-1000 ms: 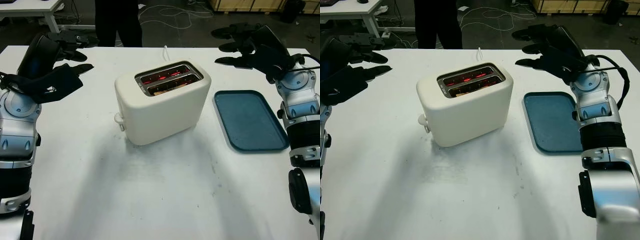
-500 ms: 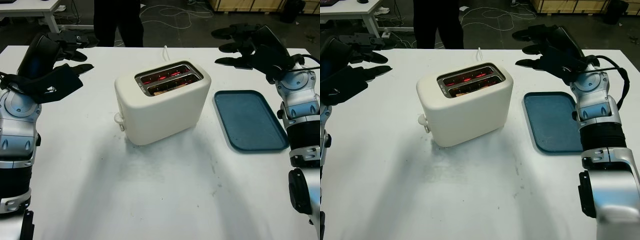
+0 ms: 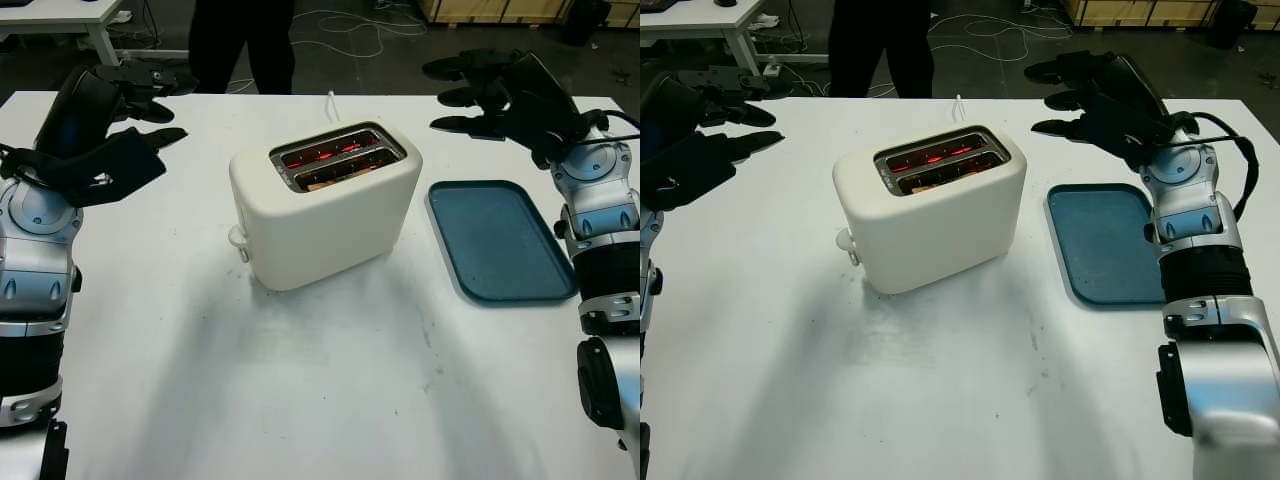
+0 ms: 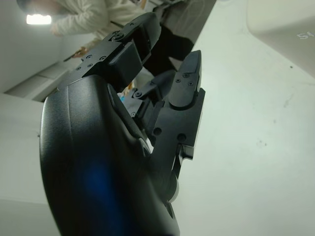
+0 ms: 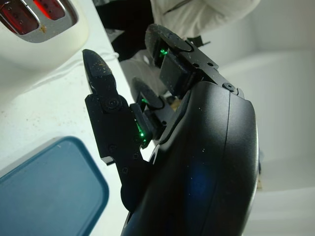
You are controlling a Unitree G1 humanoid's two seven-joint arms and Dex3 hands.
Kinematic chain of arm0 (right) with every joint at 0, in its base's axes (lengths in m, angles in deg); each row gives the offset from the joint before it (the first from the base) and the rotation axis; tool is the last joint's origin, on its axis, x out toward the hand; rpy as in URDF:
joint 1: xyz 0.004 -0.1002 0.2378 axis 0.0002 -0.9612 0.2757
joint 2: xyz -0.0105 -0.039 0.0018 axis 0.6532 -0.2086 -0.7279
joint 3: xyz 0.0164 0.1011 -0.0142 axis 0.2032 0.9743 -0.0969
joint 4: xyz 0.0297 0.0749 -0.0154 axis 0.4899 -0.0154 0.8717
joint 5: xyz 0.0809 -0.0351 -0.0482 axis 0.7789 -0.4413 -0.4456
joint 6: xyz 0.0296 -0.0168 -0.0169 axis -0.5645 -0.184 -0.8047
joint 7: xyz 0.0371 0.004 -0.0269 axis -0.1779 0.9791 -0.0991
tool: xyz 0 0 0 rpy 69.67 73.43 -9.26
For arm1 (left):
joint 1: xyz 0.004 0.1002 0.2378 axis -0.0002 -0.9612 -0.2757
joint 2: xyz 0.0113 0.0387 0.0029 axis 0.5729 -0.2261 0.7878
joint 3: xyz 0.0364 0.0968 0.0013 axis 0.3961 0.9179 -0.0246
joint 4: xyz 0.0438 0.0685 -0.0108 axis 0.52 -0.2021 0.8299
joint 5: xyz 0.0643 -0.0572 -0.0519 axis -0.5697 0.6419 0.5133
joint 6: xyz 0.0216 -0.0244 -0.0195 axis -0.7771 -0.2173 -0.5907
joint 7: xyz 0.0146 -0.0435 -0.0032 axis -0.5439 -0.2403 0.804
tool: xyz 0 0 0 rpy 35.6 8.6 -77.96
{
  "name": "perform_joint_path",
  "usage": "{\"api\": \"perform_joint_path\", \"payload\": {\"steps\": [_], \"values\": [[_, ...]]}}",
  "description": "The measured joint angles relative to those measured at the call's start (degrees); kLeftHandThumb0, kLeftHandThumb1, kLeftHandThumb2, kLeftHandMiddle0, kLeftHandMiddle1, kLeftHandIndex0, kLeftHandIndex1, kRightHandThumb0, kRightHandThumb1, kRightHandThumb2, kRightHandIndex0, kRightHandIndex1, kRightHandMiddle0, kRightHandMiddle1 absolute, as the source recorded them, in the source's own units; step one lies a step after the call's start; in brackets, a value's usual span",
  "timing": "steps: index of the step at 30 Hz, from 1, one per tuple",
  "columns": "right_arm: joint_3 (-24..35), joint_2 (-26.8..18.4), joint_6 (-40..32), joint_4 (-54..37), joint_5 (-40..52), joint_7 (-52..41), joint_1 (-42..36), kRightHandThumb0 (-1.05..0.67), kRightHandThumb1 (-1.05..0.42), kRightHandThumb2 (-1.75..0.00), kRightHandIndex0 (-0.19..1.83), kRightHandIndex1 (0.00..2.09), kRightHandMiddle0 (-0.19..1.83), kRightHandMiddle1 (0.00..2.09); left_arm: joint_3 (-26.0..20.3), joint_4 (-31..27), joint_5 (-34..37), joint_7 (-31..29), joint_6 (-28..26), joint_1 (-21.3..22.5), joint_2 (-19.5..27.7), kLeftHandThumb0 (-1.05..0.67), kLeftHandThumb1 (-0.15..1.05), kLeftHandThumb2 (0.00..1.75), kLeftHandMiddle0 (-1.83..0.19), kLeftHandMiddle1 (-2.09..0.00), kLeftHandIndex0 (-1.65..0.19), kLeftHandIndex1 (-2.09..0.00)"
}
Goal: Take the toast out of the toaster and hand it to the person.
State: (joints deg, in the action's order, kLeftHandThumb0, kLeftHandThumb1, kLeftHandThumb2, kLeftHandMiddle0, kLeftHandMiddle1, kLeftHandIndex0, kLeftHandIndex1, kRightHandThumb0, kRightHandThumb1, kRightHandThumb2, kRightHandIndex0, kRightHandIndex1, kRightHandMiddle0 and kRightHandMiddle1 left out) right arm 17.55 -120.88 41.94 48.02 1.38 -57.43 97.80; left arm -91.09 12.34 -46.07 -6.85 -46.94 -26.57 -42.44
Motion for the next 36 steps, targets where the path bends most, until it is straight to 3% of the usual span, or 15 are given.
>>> {"api": "perform_joint_path", "payload": {"steps": [36], "values": [[-0.20,0.00,1.65,1.26,-0.22,0.00,0.01,-0.34,-0.79,0.00,0.83,0.01,0.75,0.00,0.00,0.02,-0.04,-0.06,0.02,0.09,0.01,-0.20,0.92,0.02,-0.64,-0.60,-0.82,-0.03]]}}
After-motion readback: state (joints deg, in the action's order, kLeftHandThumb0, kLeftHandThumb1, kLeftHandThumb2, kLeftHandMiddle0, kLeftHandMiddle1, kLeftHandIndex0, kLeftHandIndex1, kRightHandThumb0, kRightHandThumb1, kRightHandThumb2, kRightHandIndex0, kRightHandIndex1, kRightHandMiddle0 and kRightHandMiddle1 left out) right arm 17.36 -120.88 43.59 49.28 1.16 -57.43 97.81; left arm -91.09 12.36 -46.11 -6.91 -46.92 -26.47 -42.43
